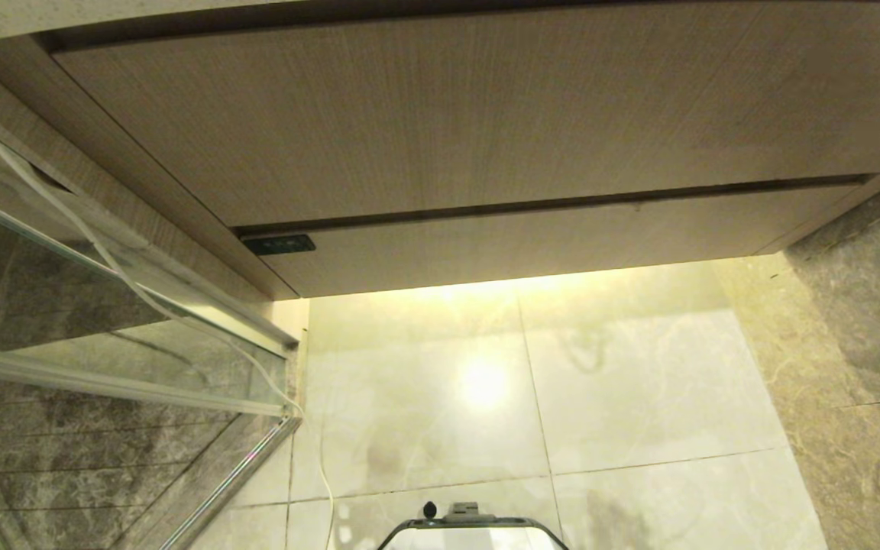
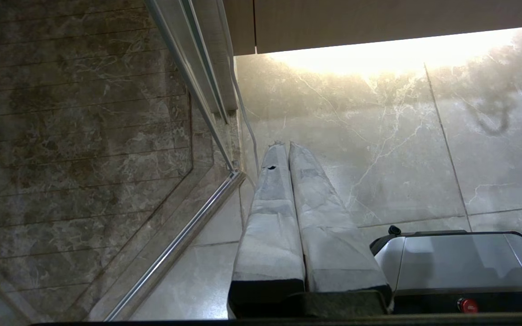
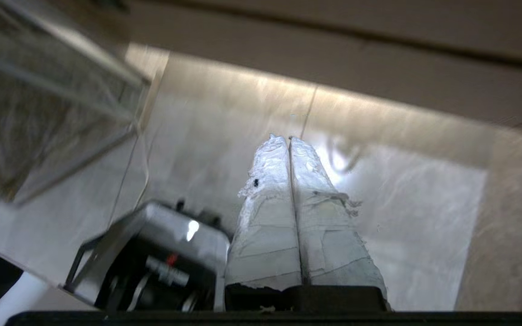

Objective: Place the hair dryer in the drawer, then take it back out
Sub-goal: Pull open the drawer

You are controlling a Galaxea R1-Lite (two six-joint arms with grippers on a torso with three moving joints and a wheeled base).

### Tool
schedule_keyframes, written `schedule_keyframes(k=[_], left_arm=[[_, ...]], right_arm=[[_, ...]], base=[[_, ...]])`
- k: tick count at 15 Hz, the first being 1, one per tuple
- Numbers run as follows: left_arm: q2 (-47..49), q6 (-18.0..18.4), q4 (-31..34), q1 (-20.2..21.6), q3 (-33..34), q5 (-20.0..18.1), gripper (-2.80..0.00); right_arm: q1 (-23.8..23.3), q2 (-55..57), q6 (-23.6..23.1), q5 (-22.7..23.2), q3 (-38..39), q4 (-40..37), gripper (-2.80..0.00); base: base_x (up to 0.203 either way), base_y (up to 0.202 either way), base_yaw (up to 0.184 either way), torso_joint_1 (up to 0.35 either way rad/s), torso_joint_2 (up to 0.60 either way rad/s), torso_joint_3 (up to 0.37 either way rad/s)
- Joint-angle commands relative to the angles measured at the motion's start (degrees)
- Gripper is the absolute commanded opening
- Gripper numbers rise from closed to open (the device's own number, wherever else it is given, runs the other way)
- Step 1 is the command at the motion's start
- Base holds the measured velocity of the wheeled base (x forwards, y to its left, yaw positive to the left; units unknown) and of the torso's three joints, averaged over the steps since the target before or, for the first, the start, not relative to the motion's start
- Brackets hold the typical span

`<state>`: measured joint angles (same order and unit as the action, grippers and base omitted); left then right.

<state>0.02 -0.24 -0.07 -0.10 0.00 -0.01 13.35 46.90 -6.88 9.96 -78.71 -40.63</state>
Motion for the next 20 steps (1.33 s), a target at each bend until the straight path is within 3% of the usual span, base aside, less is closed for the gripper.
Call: schedule_keyframes(k=[1, 3, 7, 8, 10, 13, 14, 18, 20], left_arm=[[0.0, 0.0, 0.0, 0.0, 0.0, -0.1, -2.8], [0.0, 0.0, 0.0, 0.0, 0.0, -0.1, -2.8], [0.0, 0.0, 0.0, 0.0, 0.1, -0.1, -2.8], [0.0, 0.0, 0.0, 0.0, 0.0, -0.1, -2.8], [0.0, 0.0, 0.0, 0.0, 0.0, -0.1, -2.8], [0.0, 0.0, 0.0, 0.0, 0.0, -0.1, -2.8], [0.0, 0.0, 0.0, 0.0, 0.1, -0.1, -2.8], [0.0, 0.0, 0.0, 0.0, 0.0, -0.1, -2.8], [0.0, 0.0, 0.0, 0.0, 0.0, -0.1, -2.8]], right_arm=[[1.6, 18.8, -1.0, 2.3, -4.4, -2.0, 0.0], [1.5, 27.5, -5.8, 3.8, -5.0, -2.6, 0.0], [0.9, 37.4, -29.0, 2.8, -1.4, -1.7, 0.0], [0.4, 38.5, -32.5, 2.2, 1.0, 0.2, 0.0], [-0.7, 39.6, -39.3, 0.0, 7.9, 12.7, 0.0], [-3.4, 41.3, -55.9, -2.4, 17.9, 36.0, 0.0], [-4.5, 42.1, -59.3, -1.7, 21.3, 42.4, 0.0], [-10.4, 46.8, -69.5, 9.5, 29.2, 65.3, 0.0], [-12.0, 50.1, -71.4, 15.3, 30.3, 71.4, 0.0]], base=[[0.0, 0.0, 0.0, 0.0, 0.0, 0.0], [0.0, 0.0, 0.0, 0.0, 0.0, 0.0], [0.0, 0.0, 0.0, 0.0, 0.0, 0.0], [0.0, 0.0, 0.0, 0.0, 0.0, 0.0], [0.0, 0.0, 0.0, 0.0, 0.0, 0.0], [0.0, 0.0, 0.0, 0.0, 0.0, 0.0], [0.0, 0.0, 0.0, 0.0, 0.0, 0.0], [0.0, 0.0, 0.0, 0.0, 0.0, 0.0], [0.0, 0.0, 0.0, 0.0, 0.0, 0.0]])
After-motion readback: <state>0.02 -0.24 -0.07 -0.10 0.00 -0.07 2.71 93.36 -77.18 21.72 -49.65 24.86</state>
